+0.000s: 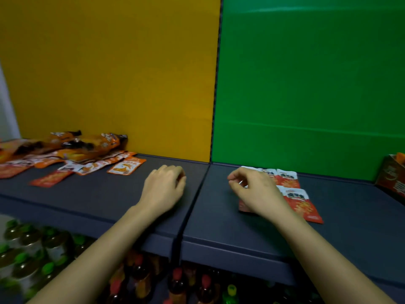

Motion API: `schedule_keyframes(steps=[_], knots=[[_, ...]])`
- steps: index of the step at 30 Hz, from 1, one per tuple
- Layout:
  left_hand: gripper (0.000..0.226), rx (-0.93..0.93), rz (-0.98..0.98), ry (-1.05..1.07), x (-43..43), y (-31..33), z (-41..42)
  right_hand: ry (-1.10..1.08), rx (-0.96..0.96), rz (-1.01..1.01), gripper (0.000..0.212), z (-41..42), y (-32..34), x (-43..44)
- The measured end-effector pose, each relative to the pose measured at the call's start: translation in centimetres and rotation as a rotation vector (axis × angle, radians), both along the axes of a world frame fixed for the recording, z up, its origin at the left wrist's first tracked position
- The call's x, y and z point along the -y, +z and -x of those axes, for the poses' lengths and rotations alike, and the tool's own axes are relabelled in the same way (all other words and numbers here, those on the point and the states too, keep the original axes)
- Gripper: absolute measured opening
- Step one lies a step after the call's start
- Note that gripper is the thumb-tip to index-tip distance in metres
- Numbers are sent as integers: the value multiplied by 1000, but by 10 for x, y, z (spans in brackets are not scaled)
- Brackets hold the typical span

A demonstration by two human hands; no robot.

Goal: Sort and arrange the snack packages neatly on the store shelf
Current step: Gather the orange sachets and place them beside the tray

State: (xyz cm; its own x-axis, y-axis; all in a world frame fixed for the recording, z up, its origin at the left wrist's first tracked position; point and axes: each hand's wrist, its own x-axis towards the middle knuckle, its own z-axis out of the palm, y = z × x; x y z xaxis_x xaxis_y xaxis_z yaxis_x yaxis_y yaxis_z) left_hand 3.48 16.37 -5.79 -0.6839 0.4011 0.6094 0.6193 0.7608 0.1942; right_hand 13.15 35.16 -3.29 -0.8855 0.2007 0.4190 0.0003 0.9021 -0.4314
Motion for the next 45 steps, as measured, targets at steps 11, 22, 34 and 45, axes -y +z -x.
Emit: schedule_keyframes(steps=[11, 22, 34, 45], knots=[[20, 43, 14, 81, 169, -1, 91, 0, 164, 14, 15, 106, 4, 146], [33, 148, 122, 172, 258, 1, 178, -249, 316, 167, 56, 225, -16, 242], [78, 410, 231, 314, 245, 6, 215, -433, 291, 50, 90, 270, -26, 268], [92, 554, 197, 288, 223, 4, 239, -461, 357, 299, 98, 287, -27, 253]])
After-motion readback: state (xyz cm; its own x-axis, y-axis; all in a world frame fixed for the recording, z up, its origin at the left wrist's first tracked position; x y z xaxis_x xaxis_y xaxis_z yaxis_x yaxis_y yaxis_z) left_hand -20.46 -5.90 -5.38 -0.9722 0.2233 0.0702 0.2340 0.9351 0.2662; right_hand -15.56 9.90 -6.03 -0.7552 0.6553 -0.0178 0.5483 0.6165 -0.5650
